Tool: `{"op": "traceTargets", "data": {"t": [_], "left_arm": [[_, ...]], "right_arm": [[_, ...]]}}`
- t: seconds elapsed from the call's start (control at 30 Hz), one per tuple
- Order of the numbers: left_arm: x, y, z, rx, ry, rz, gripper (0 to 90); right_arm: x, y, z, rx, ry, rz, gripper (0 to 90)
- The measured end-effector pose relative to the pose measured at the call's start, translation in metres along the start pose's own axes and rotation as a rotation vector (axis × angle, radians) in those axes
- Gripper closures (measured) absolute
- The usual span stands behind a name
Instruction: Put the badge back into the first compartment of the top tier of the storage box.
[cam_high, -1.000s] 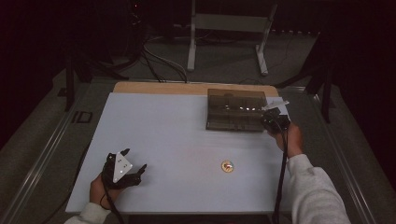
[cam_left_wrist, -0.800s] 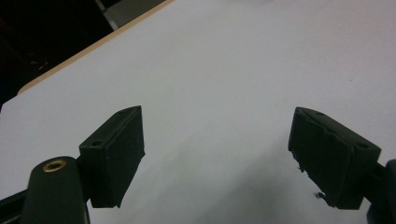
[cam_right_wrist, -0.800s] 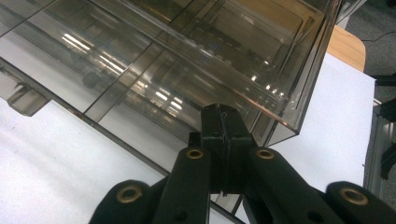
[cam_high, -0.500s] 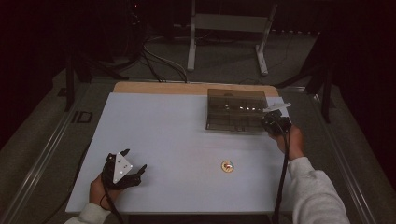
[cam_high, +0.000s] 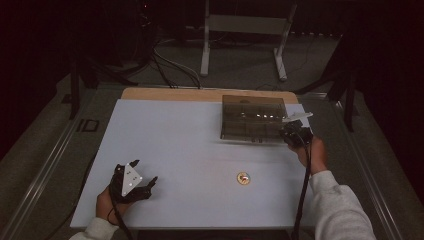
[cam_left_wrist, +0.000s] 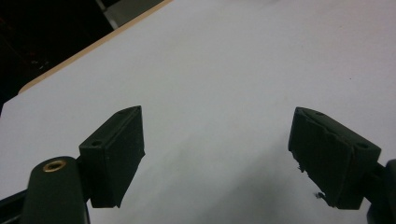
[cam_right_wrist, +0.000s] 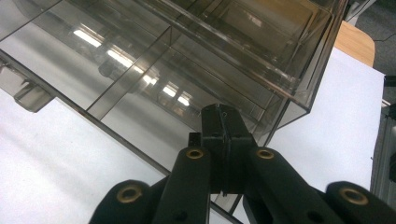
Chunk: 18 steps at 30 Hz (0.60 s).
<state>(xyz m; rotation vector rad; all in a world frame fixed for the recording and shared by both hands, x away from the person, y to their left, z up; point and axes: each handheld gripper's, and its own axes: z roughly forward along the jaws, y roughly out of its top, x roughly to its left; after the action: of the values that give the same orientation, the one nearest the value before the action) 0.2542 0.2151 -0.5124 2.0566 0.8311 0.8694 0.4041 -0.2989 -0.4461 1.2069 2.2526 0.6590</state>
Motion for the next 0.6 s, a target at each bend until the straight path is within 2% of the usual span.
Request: {"op": "traceTargets", "data": {"t": [0.6], "left_arm": [[-0.0002,0.0003,-0.0008,0.002,0.002,0.006,19.9]], "right_arm": [[0.0032,-0.0079,-0.0058,-0.010,0.014,-0.011,90.0]]}}
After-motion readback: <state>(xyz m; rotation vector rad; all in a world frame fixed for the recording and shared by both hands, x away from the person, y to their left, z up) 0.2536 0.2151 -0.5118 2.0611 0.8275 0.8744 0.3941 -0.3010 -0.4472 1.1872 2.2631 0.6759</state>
